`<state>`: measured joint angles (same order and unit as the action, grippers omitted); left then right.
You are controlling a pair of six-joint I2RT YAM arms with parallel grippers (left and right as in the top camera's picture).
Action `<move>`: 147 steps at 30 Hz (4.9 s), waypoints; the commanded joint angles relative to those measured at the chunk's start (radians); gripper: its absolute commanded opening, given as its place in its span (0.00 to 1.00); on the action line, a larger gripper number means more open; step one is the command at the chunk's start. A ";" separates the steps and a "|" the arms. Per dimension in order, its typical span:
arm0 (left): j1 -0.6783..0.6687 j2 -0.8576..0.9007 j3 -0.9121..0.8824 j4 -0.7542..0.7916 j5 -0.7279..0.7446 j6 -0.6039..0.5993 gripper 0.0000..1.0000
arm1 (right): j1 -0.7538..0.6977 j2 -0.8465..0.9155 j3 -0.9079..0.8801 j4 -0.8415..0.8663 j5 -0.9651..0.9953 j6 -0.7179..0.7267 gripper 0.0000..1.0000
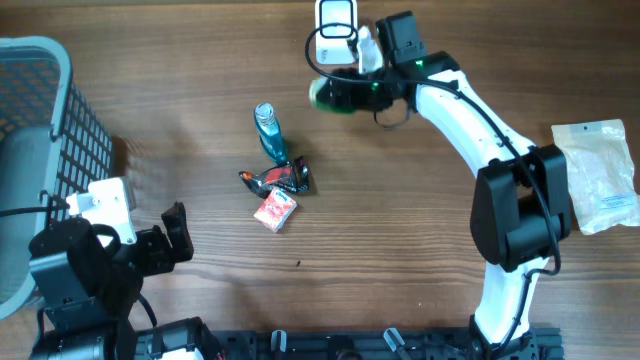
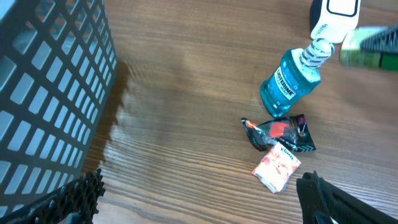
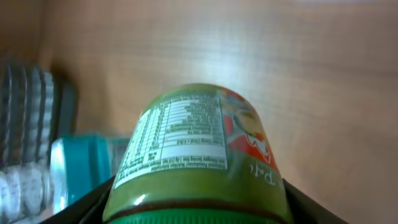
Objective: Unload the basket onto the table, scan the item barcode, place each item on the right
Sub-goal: 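Hold the jar's label in front of the white scanner, then carry the jar to the right table edge and release it, then reach the right gripper to the blue Listerine bottle and grasp its cap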
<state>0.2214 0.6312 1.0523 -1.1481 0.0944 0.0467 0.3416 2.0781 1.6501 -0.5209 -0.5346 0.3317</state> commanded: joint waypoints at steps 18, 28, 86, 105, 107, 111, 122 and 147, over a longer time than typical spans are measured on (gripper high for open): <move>-0.006 -0.002 -0.001 0.002 0.005 -0.010 1.00 | 0.008 0.174 0.018 0.809 0.464 -0.018 0.64; -0.006 -0.002 0.000 0.002 0.005 -0.010 1.00 | 0.030 0.259 0.018 1.002 0.540 -0.045 0.63; -0.006 -0.002 -0.001 0.002 0.005 -0.010 1.00 | -0.657 -0.365 -0.449 -0.303 0.551 0.126 0.57; -0.006 -0.002 0.000 0.002 0.005 -0.010 1.00 | -0.897 -0.238 -0.553 -0.069 0.639 0.194 0.66; -0.006 -0.002 -0.001 0.002 0.005 -0.010 1.00 | -0.935 -0.225 -0.553 -0.043 0.639 0.192 0.66; -0.006 -0.002 -0.001 0.002 0.005 -0.010 1.00 | -1.038 -0.225 -0.549 -0.013 0.634 0.195 0.68; -0.006 -0.002 0.000 0.002 0.005 -0.010 1.00 | -1.125 -0.424 -0.456 -0.166 0.300 0.142 1.00; -0.006 -0.002 0.000 0.002 0.005 -0.010 1.00 | 0.206 -0.307 -0.067 0.011 0.323 0.034 1.00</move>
<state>0.2214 0.6312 1.0523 -1.1488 0.0944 0.0467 0.4938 1.6947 1.4540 -0.5114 -0.2020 0.3969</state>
